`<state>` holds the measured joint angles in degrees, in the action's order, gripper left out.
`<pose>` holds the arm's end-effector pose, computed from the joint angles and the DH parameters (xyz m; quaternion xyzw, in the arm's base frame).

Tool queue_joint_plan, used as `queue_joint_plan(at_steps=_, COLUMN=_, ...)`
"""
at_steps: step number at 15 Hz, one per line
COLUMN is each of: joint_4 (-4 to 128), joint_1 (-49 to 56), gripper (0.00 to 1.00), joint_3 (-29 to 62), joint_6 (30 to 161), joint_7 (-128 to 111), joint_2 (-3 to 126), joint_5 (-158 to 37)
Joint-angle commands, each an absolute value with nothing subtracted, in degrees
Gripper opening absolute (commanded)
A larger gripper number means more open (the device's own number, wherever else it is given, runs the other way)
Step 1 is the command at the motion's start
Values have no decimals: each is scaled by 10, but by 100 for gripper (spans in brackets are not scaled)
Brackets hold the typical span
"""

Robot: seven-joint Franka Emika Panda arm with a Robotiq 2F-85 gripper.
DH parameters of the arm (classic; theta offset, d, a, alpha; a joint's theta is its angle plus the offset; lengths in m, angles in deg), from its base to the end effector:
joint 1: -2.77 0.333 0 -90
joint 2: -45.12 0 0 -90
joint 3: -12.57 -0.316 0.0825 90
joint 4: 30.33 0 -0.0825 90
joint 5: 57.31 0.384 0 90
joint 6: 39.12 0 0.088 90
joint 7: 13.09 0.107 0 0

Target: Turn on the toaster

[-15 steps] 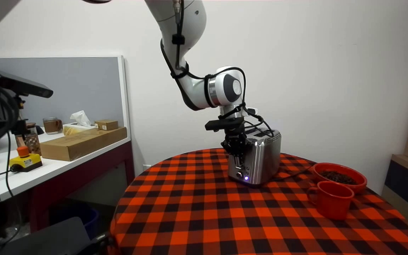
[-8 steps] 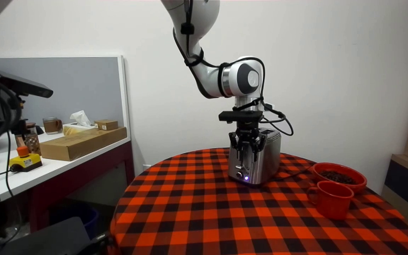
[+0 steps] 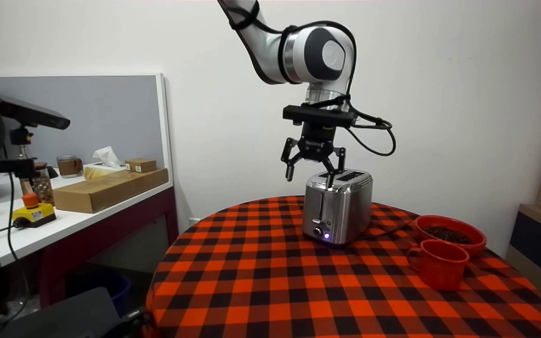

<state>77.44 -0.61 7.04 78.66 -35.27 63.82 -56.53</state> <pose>0.6078 0.0207 0.3258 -0.9756 -0.2052 0.0702 0.0341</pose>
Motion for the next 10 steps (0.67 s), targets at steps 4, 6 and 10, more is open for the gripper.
queue_joint_plan(at_steps=4, joint_4=875, joint_1=-4, gripper=100, joint_3=89, joint_6=749, joint_7=-391, joint_2=539, joint_5=-545)
queue_joint_plan(at_steps=6, joint_4=874, joint_1=-3, gripper=100, joint_3=89, joint_6=751, joint_7=-391, joint_2=539, joint_5=-545)
queue_joint_plan(at_steps=10, joint_4=868, joint_1=-2, gripper=100, joint_3=88, joint_6=752, joint_7=-391, joint_2=552, joint_5=-545)
